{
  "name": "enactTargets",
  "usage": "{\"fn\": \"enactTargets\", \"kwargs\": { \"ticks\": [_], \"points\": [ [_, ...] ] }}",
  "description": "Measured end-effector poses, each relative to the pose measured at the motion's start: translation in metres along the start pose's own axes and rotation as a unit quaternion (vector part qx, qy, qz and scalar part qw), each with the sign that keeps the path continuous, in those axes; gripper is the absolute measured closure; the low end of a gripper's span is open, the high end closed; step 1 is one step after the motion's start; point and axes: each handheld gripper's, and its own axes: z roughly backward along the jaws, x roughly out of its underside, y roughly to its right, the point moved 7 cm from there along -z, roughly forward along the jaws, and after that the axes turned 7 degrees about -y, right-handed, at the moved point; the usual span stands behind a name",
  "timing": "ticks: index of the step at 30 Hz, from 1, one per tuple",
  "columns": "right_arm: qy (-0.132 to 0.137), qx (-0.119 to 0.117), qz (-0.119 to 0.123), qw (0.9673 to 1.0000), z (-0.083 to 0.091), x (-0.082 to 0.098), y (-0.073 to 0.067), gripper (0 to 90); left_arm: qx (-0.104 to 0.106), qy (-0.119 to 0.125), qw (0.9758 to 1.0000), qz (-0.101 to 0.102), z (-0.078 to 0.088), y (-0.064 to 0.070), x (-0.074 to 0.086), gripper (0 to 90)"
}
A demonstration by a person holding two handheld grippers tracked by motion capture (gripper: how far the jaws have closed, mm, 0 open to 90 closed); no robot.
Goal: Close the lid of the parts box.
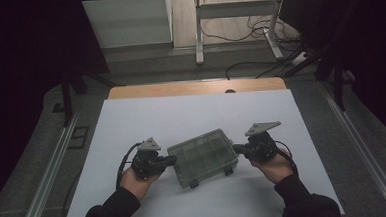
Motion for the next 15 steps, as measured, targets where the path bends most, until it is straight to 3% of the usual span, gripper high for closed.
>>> {"fn": "enactTargets", "kwargs": {
  "ticks": [15],
  "points": [
    [-0.029, 0.003, 0.008, 0.9995, -0.014, 0.013, -0.005, 88.7, -0.012, -0.006, 0.9999, 0.002, -0.008, 0.003, 0.005, 85.6]
  ]
}}
